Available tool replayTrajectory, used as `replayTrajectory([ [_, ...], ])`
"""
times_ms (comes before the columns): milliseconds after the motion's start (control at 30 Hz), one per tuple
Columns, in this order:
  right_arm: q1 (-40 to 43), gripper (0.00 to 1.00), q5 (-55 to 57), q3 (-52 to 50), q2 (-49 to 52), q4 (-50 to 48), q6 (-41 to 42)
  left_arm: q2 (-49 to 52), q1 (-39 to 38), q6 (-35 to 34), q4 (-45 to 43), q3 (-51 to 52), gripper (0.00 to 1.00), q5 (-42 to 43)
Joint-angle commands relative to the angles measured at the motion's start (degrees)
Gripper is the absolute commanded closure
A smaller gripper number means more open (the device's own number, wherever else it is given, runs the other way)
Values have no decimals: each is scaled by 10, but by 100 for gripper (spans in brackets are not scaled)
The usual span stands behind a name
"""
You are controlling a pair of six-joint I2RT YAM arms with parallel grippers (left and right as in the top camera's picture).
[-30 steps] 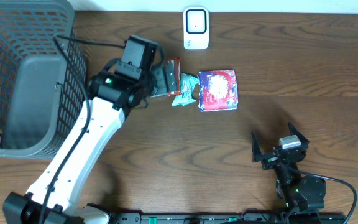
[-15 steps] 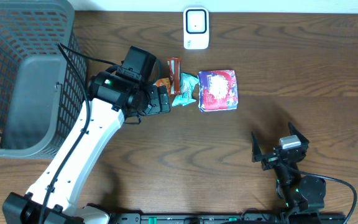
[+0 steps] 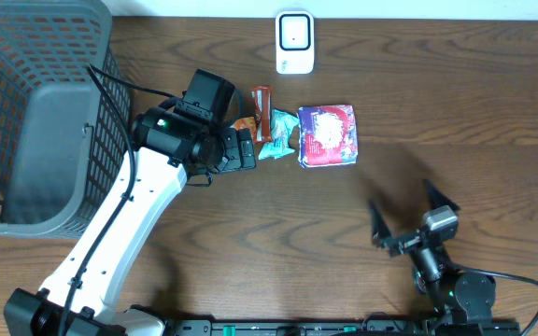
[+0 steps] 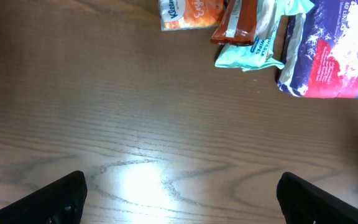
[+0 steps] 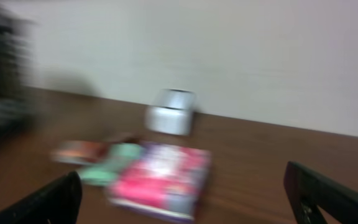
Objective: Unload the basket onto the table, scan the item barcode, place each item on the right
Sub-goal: 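Move the right gripper forward to the purple-white package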
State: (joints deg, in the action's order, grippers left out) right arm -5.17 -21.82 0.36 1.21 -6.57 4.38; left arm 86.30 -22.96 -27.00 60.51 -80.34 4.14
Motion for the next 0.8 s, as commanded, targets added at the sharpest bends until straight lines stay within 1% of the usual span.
replayTrajectory([
  [0,-2,1,-193,0,0,-38,145,2,2,3,3,-2,2,-3],
  [100,-2,1,-201,0,0,-102,197,2,2,3,3,-2,2,-4],
  [200,-2,1,-196,0,0,-222,254,2,2,3,3,-2,2,-4],
  [267,-2,1,-184,0,0,-304,266,2,2,3,3,-2,2,-3],
  [333,-2,1,-148,9,0,-345,273,2,2,3,3,-2,2,-4],
  [367,-2,1,-127,19,0,-345,273,2,2,3,3,-2,2,-3],
  [433,-2,1,-105,50,4,-315,264,2,2,3,3,-2,2,-4],
  [533,-2,1,-105,114,33,-231,228,2,2,3,3,-2,2,-3],
  [667,-2,1,-154,212,123,-103,176,2,2,3,3,-2,2,-4],
  [767,-2,1,-190,272,207,-35,163,2,2,3,3,-1,2,-3],
])
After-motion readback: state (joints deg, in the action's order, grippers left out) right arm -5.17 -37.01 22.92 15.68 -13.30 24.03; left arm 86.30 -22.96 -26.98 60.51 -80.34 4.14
